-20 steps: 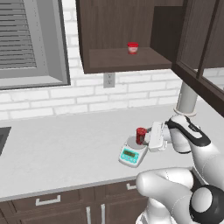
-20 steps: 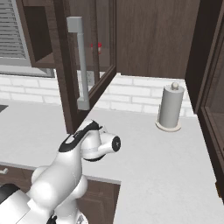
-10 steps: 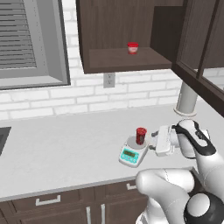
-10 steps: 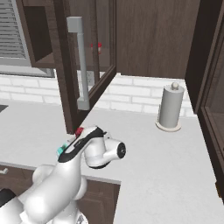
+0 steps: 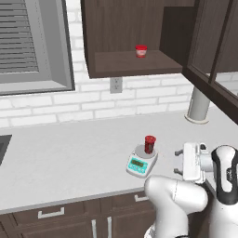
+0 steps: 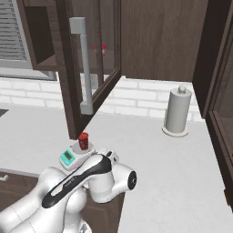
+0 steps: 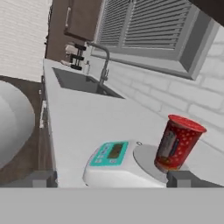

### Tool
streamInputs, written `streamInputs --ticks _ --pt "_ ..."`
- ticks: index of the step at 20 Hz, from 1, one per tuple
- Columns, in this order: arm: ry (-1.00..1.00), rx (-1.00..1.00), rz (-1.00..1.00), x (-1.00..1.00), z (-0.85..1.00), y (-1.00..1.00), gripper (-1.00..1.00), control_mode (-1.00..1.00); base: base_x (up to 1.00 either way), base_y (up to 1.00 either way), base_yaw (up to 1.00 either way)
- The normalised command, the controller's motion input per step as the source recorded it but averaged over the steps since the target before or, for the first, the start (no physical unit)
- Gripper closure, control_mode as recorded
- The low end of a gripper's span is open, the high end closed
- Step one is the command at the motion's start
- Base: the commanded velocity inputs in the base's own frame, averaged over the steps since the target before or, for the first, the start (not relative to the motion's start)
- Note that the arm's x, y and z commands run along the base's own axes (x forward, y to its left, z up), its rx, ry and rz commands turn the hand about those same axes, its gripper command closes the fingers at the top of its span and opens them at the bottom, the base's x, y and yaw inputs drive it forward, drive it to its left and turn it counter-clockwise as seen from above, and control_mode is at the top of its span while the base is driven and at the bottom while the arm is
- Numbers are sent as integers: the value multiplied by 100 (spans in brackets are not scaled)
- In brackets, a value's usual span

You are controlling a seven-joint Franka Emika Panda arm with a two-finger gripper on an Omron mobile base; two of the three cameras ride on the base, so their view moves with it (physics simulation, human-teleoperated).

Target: Pick the yogurt and place it on the digital scale for weighing, and close the cabinet.

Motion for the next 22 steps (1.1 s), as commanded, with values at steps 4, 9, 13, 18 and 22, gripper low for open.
streamInputs --ticks 4,9,13,18,22 --pt "-26 0 -6 -89 18 -23 -100 -100 0 0 0" --pt "-32 0 -6 -62 53 -36 -100 -100 0 0 0" --pt "-30 0 -8 -29 61 -41 -100 -100 0 0 0" --pt "-24 0 -10 -17 69 -65 -100 -100 0 0 0" --pt "-20 0 -12 -18 47 -76 -100 -100 0 0 0"
